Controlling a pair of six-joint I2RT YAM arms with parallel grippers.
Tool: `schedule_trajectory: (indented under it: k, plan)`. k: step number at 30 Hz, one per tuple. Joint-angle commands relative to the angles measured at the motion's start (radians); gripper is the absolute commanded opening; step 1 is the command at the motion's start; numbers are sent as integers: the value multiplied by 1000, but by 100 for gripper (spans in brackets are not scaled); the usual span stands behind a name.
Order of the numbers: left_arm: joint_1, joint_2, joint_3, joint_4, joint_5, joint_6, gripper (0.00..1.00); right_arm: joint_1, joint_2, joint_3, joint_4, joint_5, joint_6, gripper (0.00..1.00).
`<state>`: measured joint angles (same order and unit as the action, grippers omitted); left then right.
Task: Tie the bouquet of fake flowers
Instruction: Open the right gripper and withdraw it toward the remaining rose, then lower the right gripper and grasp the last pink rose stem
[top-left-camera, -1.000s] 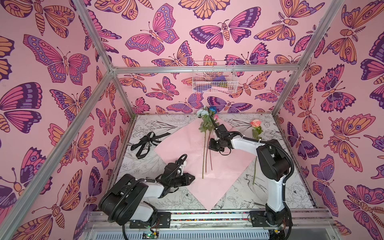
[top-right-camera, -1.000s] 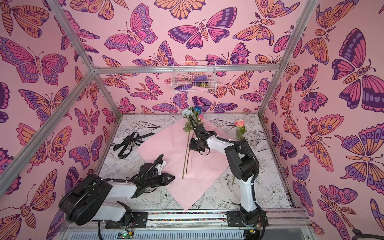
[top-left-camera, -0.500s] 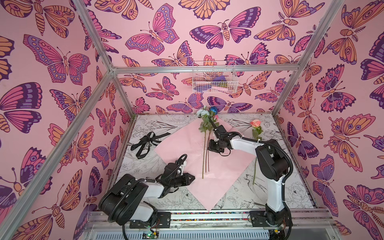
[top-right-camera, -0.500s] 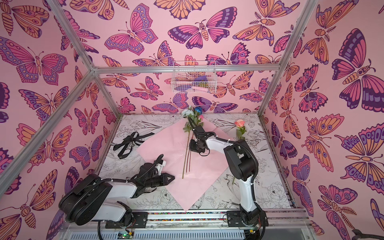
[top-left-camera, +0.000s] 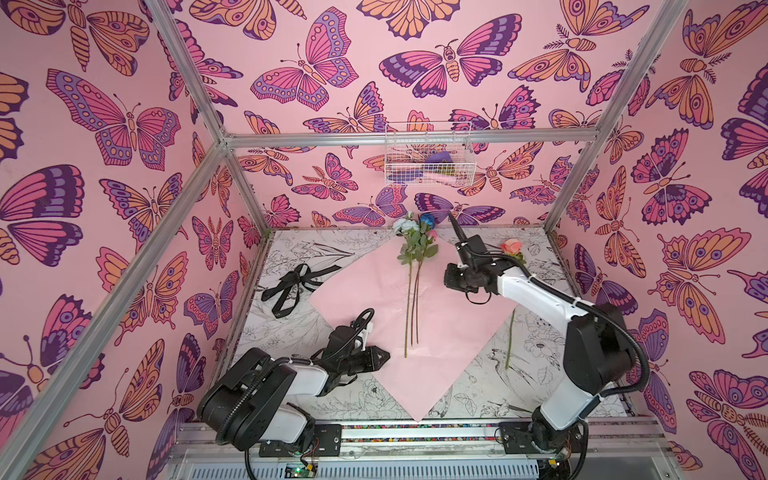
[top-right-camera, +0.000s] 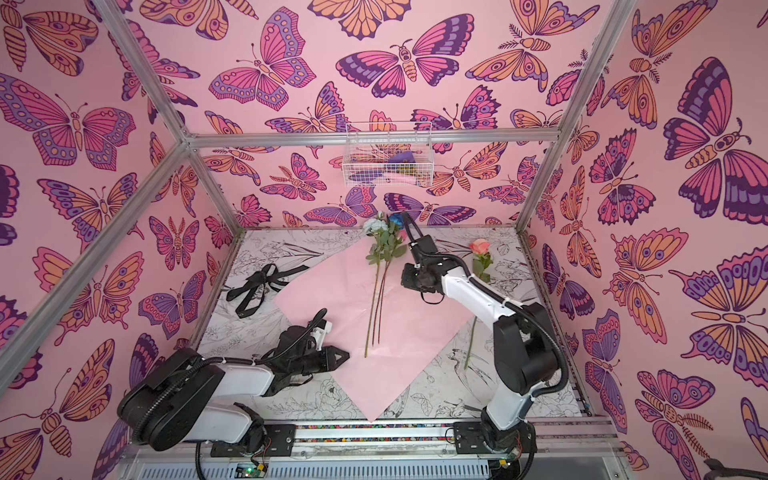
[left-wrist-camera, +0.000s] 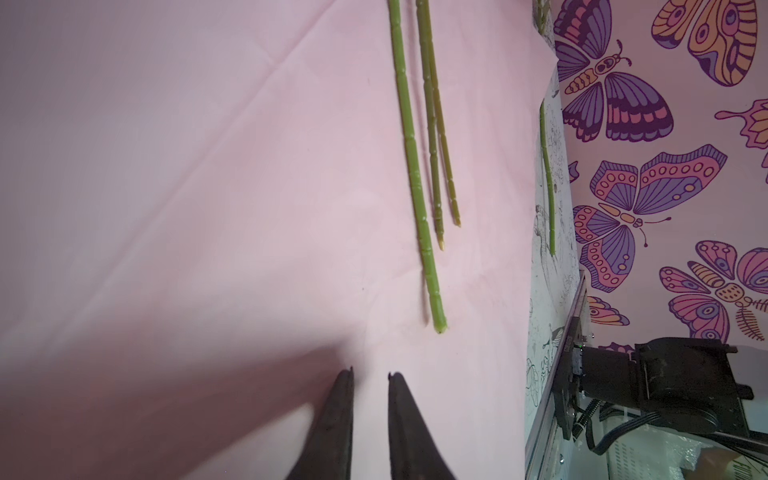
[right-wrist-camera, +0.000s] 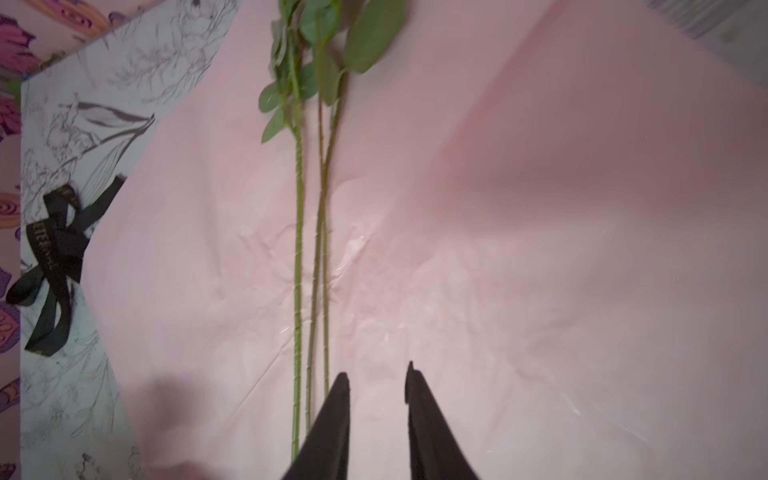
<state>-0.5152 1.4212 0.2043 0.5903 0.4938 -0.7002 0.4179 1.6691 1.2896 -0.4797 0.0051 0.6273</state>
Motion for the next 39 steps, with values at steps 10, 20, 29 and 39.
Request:
schedule_trajectory:
  k: [10,20,29,39]
  plan:
    - [6,29,-37,-129,-45,-1,21,-326,-158,-158,-188,95,-35,26]
    - [7,18,-39,-128,-43,1,21,-435,55,-5,-220,156,-153,35]
    - [7,23,-41,-126,-45,0,20,-438,268,179,-223,225,-230,46]
    - [7,31,-39,-120,-47,-1,21,-465,459,347,-282,219,-282,46]
